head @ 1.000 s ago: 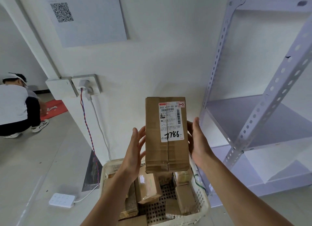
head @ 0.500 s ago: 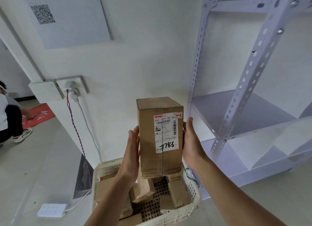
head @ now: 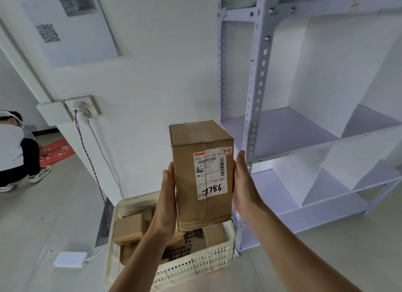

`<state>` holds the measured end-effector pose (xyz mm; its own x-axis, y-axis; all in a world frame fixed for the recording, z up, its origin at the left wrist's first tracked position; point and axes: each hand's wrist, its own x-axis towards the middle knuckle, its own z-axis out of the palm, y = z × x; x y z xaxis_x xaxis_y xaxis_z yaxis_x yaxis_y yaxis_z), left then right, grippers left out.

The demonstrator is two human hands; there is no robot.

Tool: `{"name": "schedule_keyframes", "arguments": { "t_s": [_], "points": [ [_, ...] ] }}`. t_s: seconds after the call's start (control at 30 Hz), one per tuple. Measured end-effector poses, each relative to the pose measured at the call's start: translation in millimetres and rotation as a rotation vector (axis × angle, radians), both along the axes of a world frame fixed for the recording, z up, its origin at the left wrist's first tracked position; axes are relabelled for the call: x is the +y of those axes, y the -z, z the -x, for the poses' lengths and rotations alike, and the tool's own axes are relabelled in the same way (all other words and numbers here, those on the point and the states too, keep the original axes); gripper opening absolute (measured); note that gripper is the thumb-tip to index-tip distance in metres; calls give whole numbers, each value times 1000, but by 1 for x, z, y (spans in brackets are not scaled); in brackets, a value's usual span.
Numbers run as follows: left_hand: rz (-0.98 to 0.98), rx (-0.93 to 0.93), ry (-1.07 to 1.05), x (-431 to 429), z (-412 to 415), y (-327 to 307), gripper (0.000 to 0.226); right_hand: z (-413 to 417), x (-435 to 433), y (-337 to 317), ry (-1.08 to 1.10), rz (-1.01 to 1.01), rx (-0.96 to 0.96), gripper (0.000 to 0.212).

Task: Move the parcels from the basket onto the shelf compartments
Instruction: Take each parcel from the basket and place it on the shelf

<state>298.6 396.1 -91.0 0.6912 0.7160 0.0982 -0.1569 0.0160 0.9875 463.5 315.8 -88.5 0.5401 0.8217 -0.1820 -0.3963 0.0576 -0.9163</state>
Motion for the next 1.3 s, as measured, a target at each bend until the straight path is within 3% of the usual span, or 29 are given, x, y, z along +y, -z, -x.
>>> {"name": "schedule_keyframes", "arguments": {
  "t_s": [0.27, 0.6, 0.97, 1.3],
  "points": [
    [-21, 12, 45, -113, -37, -12, 66, -35, -125, -11, 35, 21, -16, 70],
    [-54, 95, 232, -199, -133, -17, 66, -112, -240, -9, 268, 32, -27, 73],
    [-31, 82, 489, -243, -298, -18, 54, -257, -316, -10, 549, 14, -23, 70],
    [109, 23, 587, -249, -434, -56, 48, -386, -316, -34, 626, -14, -82, 64]
  ]
}}
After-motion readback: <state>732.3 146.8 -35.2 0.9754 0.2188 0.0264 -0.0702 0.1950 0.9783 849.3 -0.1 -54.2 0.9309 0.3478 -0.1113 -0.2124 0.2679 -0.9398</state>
